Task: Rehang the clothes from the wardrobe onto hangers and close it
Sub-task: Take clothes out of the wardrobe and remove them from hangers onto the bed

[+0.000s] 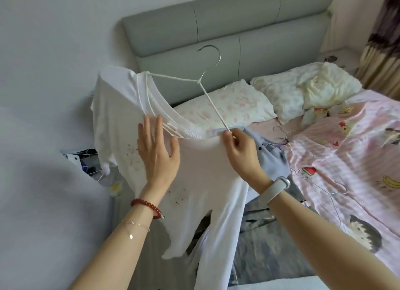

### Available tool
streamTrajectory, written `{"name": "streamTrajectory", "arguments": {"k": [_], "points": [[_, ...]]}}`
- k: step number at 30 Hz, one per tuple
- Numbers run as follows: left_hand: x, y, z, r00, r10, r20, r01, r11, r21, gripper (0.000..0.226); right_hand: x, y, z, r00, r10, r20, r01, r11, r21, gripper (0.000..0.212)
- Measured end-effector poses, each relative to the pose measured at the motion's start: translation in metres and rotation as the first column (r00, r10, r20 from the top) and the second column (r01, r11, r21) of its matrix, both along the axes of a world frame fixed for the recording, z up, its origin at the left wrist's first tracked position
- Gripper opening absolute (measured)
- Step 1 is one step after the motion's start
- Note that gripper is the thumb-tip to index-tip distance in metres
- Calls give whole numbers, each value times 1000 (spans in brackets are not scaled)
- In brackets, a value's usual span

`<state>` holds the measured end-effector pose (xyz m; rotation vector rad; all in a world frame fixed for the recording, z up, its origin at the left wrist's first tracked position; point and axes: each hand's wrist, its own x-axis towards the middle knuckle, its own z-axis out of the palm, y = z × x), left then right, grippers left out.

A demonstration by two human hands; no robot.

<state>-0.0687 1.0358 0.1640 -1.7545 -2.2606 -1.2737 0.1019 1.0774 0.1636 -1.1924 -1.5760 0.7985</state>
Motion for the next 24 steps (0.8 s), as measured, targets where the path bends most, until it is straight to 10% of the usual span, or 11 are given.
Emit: {"name": "streamTrajectory", "arguments": {"k": [12,24], "points": [[85,168,-163,913,-407,-12,335,768,-547,60,125,196,-126,860,-458,224,496,854,-160,32],[74,214,-396,857,-516,2,204,336,-919,56,182,255,-346,628,-202,752,602,739,-304,33]]}}
